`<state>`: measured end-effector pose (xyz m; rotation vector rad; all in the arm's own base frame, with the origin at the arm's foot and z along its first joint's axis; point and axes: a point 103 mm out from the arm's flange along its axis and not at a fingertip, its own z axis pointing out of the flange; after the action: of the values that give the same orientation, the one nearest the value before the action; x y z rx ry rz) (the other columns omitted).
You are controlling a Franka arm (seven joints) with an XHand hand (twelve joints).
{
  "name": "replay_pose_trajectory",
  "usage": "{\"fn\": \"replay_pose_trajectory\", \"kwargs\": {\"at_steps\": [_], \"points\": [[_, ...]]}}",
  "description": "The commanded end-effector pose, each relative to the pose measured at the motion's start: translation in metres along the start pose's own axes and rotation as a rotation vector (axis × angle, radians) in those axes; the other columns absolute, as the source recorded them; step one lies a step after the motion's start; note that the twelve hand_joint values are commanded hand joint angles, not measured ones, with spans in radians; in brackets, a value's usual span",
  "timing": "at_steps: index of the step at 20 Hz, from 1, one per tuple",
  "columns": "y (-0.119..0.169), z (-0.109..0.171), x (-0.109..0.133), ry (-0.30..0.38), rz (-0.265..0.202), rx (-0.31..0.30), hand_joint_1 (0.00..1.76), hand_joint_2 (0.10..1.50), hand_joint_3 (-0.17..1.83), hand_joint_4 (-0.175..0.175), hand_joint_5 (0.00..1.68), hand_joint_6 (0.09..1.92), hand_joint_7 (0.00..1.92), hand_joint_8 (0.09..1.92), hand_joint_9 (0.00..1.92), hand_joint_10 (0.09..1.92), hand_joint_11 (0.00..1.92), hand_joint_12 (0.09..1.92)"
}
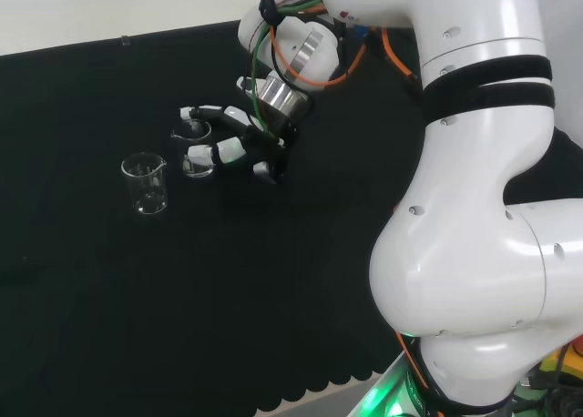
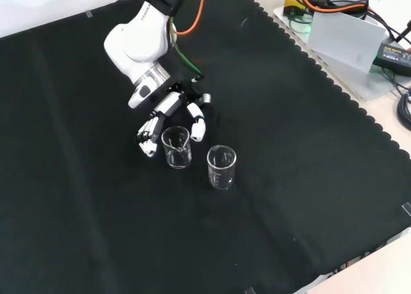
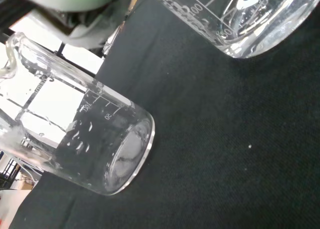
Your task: Pick up the beaker on the right.
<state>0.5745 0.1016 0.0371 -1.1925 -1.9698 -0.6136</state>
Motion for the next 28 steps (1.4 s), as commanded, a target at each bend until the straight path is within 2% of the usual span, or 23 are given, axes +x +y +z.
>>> {"fn": "replay_pose_trajectory", "kwargs": {"at_steps": [1, 14, 18, 19, 21, 22, 23, 25, 28], "points": [[0.003, -0.001, 0.004, -0.003, -0.008, -0.014, 0.9, 0.47, 0.7, -0.057, 0.39, 0.09, 0.22, 0.6, 0.33, 0.63, 0.0, 1.21], [0.009, 0.007, 0.002, 0.007, -0.007, -0.02, 0.95, 0.48, 0.7, -0.053, 0.47, 0.09, 0.28, 0.61, 0.37, 0.62, 0.0, 1.24], [0.011, 0.009, 0.002, -0.001, -0.003, -0.039, 0.97, 0.48, 0.71, -0.049, 0.53, 0.11, 0.36, 0.61, 0.45, 0.61, 0.0, 1.31], [0.011, 0.009, 0.002, -0.004, 0.002, -0.049, 0.99, 0.49, 0.71, -0.043, 0.58, 0.18, 0.42, 0.6, 0.5, 0.59, 0.03, 1.32], [0.012, 0.009, 0.003, -0.014, 0.012, -0.074, 1.06, 0.52, 0.72, -0.026, 0.68, 0.59, 0.6, 0.58, 0.66, 0.54, 0.13, 1.32], [0.013, 0.009, 0.004, -0.015, 0.024, -0.093, 1.1, 0.62, 0.67, -0.05, 0.84, 0.74, 0.74, 0.59, 0.78, 0.54, 0.29, 1.28], [0.013, 0.009, 0.005, -0.014, 0.031, -0.105, 1.13, 0.7, 0.6, -0.078, 0.96, 0.81, 0.84, 0.6, 0.88, 0.52, 0.42, 1.23], [0.013, 0.008, 0.005, -0.007, 0.038, -0.118, 1.18, 0.73, 0.57, -0.141, 1.12, 0.8, 1.01, 0.58, 1.02, 0.49, 0.65, 1.13], [0.013, 0.005, 0.007, 0.02, 0.05, -0.146, 1.28, 0.83, 0.34, -0.172, 1.2, 0.67, 1.23, 0.58, 1.23, 0.45, 0.93, 0.96]]}}
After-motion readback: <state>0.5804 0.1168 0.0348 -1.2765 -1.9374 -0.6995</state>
